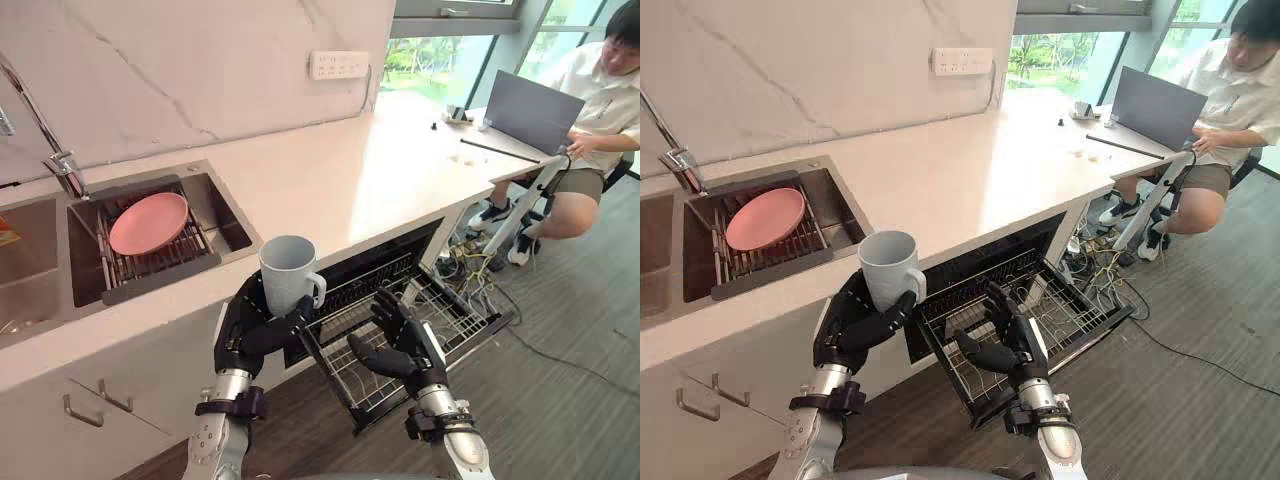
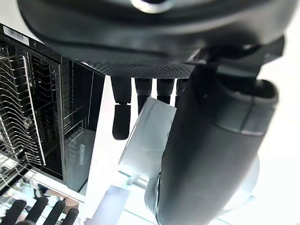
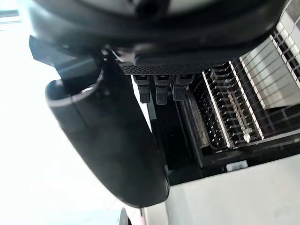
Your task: Walk over to the sink, pick up the cup, carry it to the dishwasher, place the cup inside the dishwasher, then close the dishwasher door
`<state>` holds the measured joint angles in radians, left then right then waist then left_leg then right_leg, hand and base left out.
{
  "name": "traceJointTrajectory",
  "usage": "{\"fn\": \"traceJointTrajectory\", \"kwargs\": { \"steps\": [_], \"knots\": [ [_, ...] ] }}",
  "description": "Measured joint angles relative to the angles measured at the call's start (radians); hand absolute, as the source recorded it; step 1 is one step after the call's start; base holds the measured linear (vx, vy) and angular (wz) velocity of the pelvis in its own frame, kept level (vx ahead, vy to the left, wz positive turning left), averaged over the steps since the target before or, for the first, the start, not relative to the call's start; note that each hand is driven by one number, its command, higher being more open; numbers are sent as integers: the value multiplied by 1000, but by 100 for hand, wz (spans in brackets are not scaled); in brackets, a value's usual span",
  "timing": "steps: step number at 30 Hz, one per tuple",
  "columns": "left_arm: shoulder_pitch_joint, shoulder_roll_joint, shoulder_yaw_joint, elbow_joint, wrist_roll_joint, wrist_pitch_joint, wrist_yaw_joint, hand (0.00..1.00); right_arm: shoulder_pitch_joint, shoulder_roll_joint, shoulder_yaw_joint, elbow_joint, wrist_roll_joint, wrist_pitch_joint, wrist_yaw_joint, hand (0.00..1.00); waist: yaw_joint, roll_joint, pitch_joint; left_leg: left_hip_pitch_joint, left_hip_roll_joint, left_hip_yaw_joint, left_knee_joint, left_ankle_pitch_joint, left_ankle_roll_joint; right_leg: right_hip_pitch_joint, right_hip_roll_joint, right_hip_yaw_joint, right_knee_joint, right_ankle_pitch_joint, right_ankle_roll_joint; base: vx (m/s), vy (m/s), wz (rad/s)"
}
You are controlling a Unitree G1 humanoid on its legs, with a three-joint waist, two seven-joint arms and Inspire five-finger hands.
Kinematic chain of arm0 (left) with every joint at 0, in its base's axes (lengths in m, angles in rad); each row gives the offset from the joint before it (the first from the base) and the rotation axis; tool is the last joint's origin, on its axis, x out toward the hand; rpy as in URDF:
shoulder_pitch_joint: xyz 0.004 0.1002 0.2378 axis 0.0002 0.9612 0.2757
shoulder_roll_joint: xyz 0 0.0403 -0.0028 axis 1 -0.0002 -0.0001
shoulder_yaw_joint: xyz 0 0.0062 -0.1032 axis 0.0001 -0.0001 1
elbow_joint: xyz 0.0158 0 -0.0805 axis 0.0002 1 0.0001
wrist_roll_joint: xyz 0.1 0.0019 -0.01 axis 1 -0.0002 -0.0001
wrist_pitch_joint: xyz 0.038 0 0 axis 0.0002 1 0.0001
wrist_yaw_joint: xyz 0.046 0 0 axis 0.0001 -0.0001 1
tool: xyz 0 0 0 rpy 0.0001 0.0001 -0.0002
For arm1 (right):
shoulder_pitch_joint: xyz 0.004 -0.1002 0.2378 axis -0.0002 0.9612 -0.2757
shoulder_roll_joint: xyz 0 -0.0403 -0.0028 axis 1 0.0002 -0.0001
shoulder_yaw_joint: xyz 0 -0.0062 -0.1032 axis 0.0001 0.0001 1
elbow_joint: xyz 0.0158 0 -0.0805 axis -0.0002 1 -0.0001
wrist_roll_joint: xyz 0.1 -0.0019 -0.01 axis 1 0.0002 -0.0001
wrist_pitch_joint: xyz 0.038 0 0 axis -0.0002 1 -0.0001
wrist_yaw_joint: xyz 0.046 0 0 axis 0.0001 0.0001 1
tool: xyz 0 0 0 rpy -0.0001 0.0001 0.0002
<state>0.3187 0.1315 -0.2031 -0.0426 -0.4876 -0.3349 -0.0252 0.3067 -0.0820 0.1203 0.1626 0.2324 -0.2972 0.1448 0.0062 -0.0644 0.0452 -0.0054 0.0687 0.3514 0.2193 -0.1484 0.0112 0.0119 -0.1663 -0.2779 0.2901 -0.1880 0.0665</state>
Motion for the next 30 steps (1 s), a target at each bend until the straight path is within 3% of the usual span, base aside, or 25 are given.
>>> {"fn": "traceJointTrajectory", "kwargs": {
  "steps": [4, 8, 12, 23, 24, 30],
  "knots": [
    [-3, -15, 0, 17, 18, 3, 3, 30, -9, -25, -24, 31, 0, 2, -5, 90, -2, 9, 12, -3, -4, -27, 9, -2, -6, 38, 17, -2, -78, 18, 10, -1, -33, -12],
    [-3, -38, 19, -5, 48, 3, 8, 30, -13, -25, -23, 18, 1, 7, 13, 90, 5, 26, 14, -3, -11, -25, -54, 7, -11, 70, 46, 34, -242, 118, 10, -58, 32, -29],
    [-7, -41, 17, -15, 59, 4, 8, 30, 14, -13, -10, -23, 3, 17, 53, 90, 0, 34, 19, 20, -22, -4, -69, 26, 4, 69, 37, 62, -237, 121, 11, 3, 68, -22],
    [-33, -76, -25, -17, 102, 3, 28, 30, 51, 23, 46, -193, 61, 16, 165, 90, -4, 34, 17, 62, -19, 44, -103, 33, 1, 67, 44, 111, -234, 120, 11, 5, 20, -15],
    [-42, -77, -43, 51, 136, 3, 64, 30, 67, 22, 88, -269, 62, 14, 192, 90, -21, 34, -10, 73, -18, 70, -114, 33, 0, 60, 47, 137, -233, 121, 12, 12, 68, -38],
    [-46, -76, -55, 54, 137, 3, 60, 30, 67, 22, 99, -281, 62, 8, 198, 90, -21, 34, -13, 79, -19, 77, -117, 34, 0, 61, 47, 145, -233, 123, 15, -1, 17, -7]
  ]
}}
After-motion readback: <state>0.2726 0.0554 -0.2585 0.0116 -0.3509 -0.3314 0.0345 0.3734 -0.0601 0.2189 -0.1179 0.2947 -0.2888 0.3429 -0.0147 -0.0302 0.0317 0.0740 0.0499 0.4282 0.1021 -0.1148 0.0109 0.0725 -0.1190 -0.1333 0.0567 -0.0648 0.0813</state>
